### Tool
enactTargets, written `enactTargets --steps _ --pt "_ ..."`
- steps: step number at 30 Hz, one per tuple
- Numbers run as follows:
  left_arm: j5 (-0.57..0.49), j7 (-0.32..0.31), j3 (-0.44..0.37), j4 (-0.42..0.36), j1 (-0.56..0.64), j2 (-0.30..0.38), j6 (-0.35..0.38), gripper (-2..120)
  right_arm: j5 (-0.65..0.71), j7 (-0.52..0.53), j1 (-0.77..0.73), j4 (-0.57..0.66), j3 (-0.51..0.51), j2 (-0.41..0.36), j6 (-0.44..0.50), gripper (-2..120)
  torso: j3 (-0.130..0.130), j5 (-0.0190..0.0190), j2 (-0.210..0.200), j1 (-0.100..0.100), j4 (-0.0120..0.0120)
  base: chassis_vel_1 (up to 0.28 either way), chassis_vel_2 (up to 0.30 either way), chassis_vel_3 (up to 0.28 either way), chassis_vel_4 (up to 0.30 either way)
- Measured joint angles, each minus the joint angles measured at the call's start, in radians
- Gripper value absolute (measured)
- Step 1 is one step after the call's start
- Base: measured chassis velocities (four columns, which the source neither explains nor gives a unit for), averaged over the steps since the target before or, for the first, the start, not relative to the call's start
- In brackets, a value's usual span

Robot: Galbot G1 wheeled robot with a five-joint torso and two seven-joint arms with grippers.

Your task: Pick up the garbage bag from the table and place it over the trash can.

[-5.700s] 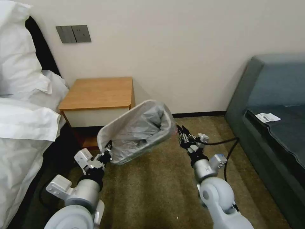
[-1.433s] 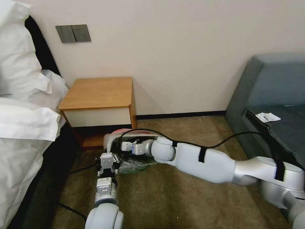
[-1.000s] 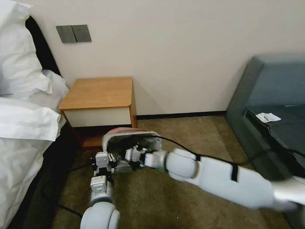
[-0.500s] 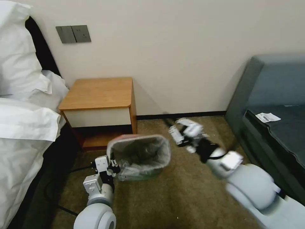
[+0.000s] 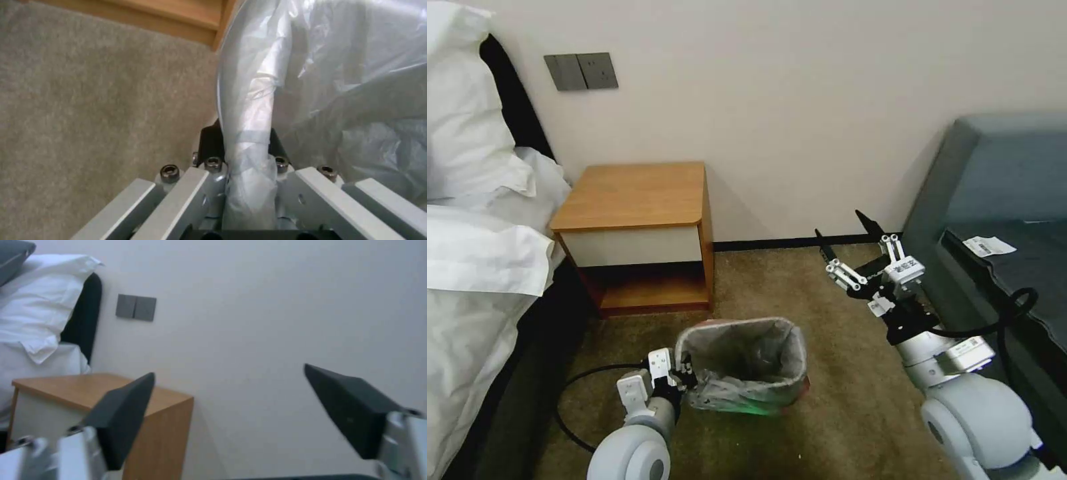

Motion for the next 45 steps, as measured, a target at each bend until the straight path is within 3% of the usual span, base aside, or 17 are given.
enactTargets --steps 7,30,45 --pt "-0.015 0.008 -0.002 0.035 -0.011 -0.002 -0.013 4 -0.022 -0.011 0.001 -0.006 -0.027 0.016 0.011 100 0.0 0.0 0.0 0.0 0.0 0.0 0.0 0.0 0.0" --pt "-0.01 0.046 0.005 0.133 -0.045 -0.012 -0.049 4 -0.05 -0.042 0.001 -0.024 -0.041 0.037 0.045 100 0.0 0.0005 0.0 0.0 0.0 0.0 0.0 0.0 0.0" --pt "-0.009 0.048 0.006 0.11 -0.033 -0.01 -0.048 55 -0.05 -0.043 0.006 -0.025 -0.041 0.043 0.045 100 0.0 -0.0001 0.0 0.0 -0.0002 0.0 0.0 0.0 0.0"
